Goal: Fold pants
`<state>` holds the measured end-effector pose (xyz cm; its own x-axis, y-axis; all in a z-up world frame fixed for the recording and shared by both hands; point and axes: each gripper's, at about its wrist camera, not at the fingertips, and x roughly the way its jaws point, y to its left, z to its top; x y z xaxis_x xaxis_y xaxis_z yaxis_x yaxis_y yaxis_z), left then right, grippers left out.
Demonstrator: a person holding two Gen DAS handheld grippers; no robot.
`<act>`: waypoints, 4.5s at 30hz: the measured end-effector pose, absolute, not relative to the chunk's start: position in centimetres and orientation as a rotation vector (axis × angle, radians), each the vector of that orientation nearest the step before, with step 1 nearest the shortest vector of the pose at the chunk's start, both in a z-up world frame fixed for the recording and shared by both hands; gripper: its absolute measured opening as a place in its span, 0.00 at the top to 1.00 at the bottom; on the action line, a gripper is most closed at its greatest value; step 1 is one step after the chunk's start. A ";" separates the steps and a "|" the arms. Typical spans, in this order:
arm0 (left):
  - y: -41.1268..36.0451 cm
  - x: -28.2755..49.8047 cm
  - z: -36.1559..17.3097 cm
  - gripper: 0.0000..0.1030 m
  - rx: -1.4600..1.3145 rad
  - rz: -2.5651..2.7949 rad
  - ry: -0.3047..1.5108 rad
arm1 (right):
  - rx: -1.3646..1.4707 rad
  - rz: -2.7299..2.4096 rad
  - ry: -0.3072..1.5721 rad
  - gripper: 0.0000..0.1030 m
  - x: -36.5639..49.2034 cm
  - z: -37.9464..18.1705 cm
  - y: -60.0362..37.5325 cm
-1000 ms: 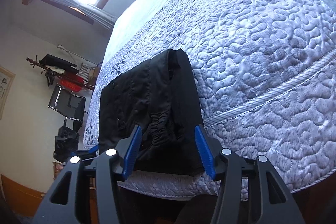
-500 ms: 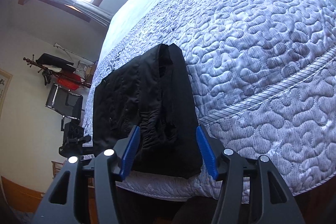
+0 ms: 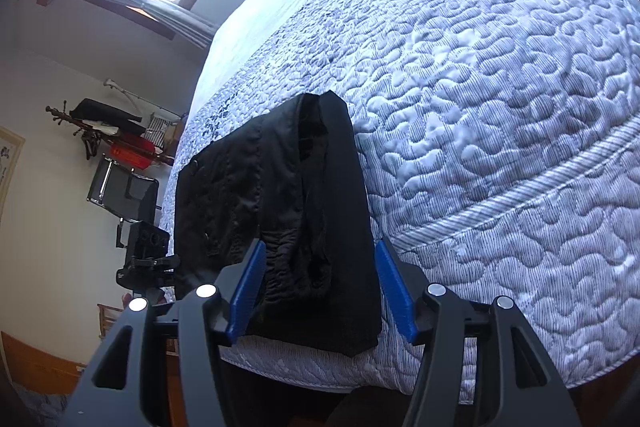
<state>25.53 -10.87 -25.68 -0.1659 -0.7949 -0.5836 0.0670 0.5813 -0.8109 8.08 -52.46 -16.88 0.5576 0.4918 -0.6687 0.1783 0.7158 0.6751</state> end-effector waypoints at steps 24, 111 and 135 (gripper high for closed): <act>-15.6 25.9 -25.7 0.03 -0.571 -0.909 1.626 | 0.994 0.482 1.087 0.21 12.1 -23.6 -53.3; -8.7 32.0 -19.2 0.04 -0.360 -0.419 1.068 | 0.786 0.215 0.975 0.22 22.7 -19.7 -55.6; -13.2 18.7 -10.8 0.03 -0.044 -0.217 0.948 | 0.365 -0.144 0.952 0.04 11.2 -9.8 -44.0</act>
<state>18.68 -13.21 -10.76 0.5633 -0.2035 -0.8008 0.1652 0.9774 -0.1322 11.23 -44.01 -9.84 0.5761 0.0393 -0.8164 0.2784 0.9297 0.2412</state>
